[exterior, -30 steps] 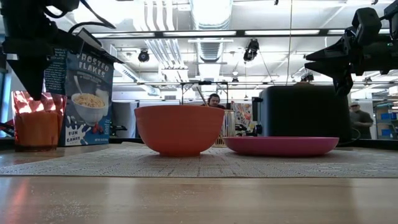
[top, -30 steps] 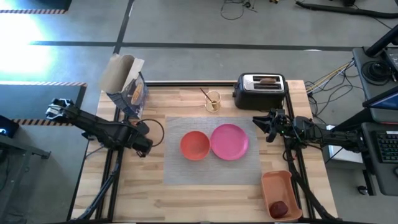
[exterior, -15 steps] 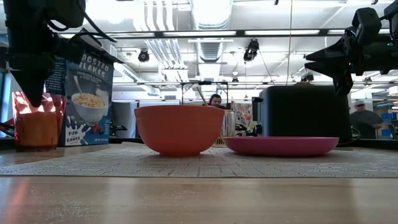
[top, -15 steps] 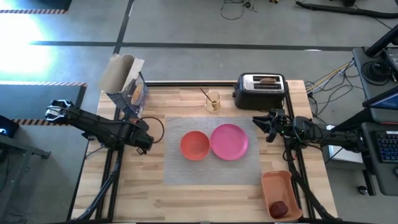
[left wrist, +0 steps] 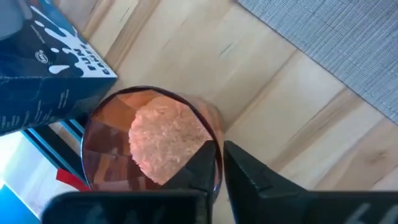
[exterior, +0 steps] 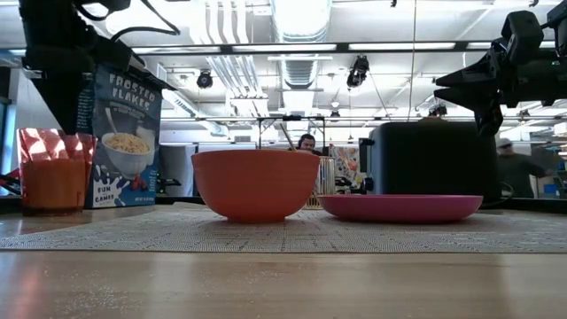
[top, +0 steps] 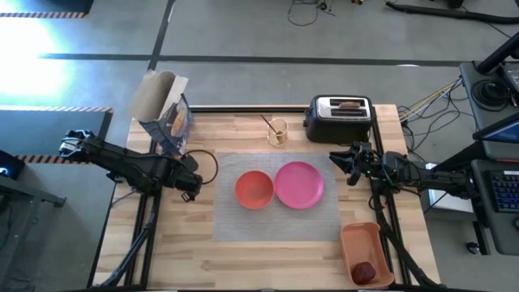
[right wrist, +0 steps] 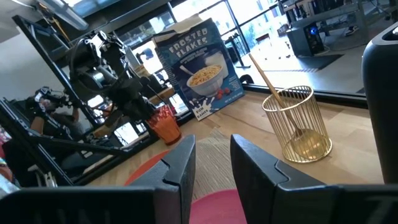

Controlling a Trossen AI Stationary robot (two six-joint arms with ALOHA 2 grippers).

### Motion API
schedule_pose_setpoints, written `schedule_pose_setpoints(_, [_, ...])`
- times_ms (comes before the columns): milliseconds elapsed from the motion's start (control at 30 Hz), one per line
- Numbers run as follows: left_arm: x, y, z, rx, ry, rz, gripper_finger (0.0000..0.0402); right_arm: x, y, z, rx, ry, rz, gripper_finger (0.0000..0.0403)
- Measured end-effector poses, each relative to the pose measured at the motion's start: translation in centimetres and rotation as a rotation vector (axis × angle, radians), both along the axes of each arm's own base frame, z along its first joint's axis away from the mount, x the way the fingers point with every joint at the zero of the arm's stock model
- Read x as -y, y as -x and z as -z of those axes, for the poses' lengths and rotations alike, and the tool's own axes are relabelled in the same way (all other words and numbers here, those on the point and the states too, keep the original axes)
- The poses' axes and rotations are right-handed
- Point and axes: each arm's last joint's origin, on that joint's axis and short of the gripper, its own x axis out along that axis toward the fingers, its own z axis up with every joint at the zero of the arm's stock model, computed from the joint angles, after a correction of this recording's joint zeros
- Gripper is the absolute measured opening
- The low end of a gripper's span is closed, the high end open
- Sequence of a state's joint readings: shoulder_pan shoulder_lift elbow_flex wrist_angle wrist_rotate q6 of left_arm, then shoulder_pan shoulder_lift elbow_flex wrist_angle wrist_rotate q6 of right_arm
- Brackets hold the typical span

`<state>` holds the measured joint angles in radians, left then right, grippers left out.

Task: Arrange a breakfast setting
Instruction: Put the cup with milk on the gray tablemat to the top of the orange bowl

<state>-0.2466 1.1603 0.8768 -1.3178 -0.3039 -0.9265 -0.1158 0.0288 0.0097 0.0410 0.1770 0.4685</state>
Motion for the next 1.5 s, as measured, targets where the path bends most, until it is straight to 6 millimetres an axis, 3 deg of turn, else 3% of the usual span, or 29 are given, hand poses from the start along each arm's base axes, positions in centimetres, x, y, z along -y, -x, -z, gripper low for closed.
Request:
schedule_pose_setpoints(600, [-0.01,0.03,0.12,-0.005,-0.001,-0.004,0.0006,0.00,0.00,0.00,0.000,0.000,0.000,0.0091])
schedule_pose_setpoints(1067, [-0.06,0.22,0.72,-0.023,-0.005,0.000,0.0084,0.00,0.00,0.00,0.000,0.000,0.000,0.0091])
schedule_pose_setpoints(1333, [-0.06,0.22,0.93,-0.024,-0.006,0.009,0.0071,0.00,0.00,0.00,0.000,0.000,0.000,0.0091])
schedule_pose_setpoints(1500, [-0.06,0.22,0.96,-0.027,-0.006,0.018,0.0034,0.00,0.00,0.00,0.000,0.000,0.000,0.0091])
